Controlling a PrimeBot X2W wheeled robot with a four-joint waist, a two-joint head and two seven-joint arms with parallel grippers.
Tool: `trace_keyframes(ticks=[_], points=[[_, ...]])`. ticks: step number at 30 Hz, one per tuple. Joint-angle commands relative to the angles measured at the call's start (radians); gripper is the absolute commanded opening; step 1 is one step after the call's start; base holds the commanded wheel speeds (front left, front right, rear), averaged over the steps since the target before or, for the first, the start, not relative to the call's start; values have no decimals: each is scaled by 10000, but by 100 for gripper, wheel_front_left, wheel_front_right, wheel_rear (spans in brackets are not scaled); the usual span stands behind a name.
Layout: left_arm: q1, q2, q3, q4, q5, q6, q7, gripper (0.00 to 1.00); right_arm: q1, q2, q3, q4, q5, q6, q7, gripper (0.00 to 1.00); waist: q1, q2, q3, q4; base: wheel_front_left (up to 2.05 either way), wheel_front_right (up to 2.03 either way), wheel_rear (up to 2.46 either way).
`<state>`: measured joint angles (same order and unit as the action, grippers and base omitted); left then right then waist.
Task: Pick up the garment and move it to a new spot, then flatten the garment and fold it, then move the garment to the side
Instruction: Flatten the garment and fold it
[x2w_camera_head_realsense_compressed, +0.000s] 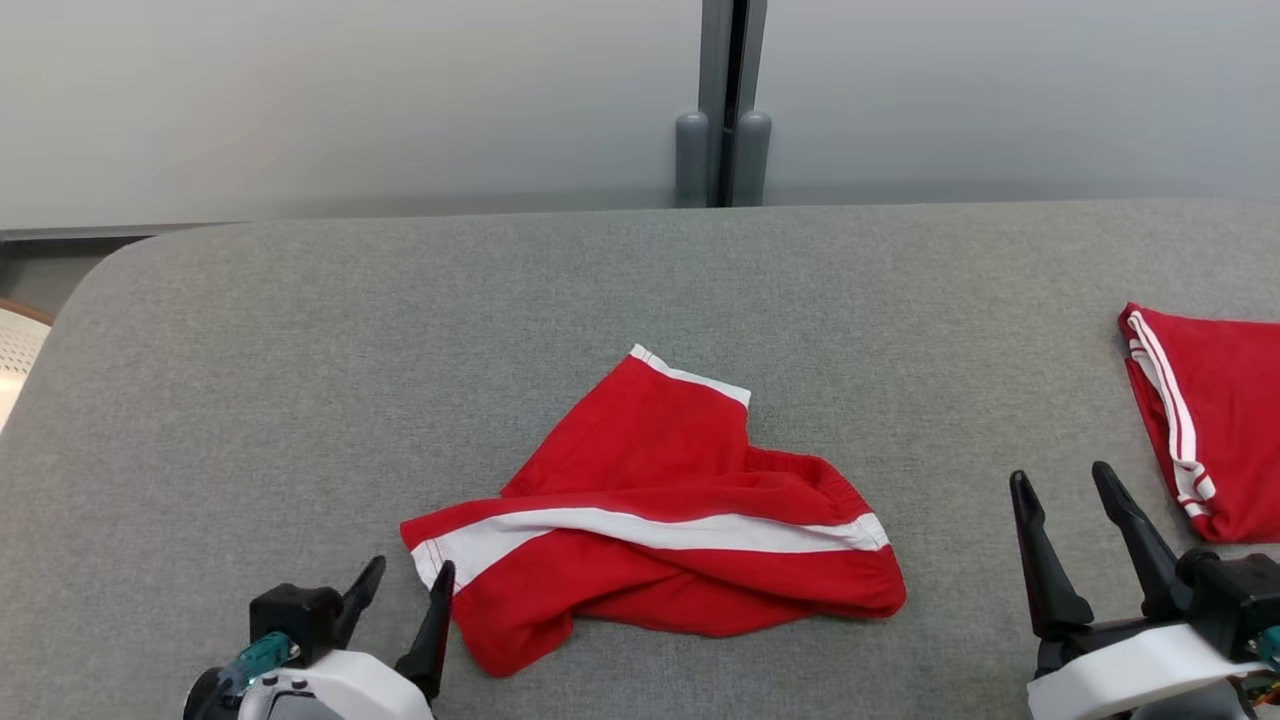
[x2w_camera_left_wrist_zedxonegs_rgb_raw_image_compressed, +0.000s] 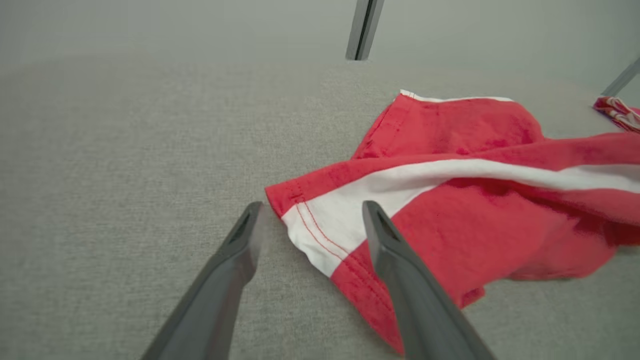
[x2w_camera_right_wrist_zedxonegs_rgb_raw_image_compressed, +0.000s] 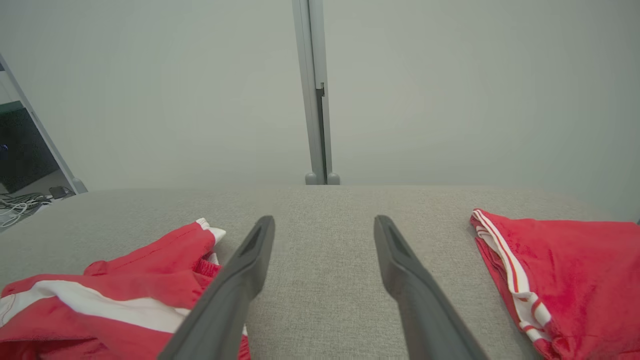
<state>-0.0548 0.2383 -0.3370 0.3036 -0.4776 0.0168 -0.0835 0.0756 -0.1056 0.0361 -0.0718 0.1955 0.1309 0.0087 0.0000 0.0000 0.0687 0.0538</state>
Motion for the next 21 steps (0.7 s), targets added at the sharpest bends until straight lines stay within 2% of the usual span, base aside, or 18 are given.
trace_keyframes(ticks=[1,8,9,10,11,21], points=[[-293,-10,-31,305,-44,-115,45,100,-129,-15,-30,63,75,-4,-58,100,0,0,120,-48,0,0,0],[-1287,-497,-174,2296,-580,-804,104,100,-342,-72,41,242,146,-4,-98,100,0,0,551,-190,0,0,0],[-1418,-516,-186,2484,-585,-856,28,78,-357,-88,37,266,141,-4,-104,100,0,0,581,-203,0,0,0],[-1511,-529,-194,2611,-583,-907,-61,21,-376,-95,31,288,141,-4,-116,100,0,0,614,-217,0,0,0],[-1564,-552,-191,2763,-614,-946,-116,0,-390,-97,19,311,137,-4,-125,100,0,0,637,-223,0,0,0],[-1849,-471,-267,3280,-529,-1008,-673,0,-549,-314,283,675,263,-4,34,100,0,0,734,-75,0,0,0]])
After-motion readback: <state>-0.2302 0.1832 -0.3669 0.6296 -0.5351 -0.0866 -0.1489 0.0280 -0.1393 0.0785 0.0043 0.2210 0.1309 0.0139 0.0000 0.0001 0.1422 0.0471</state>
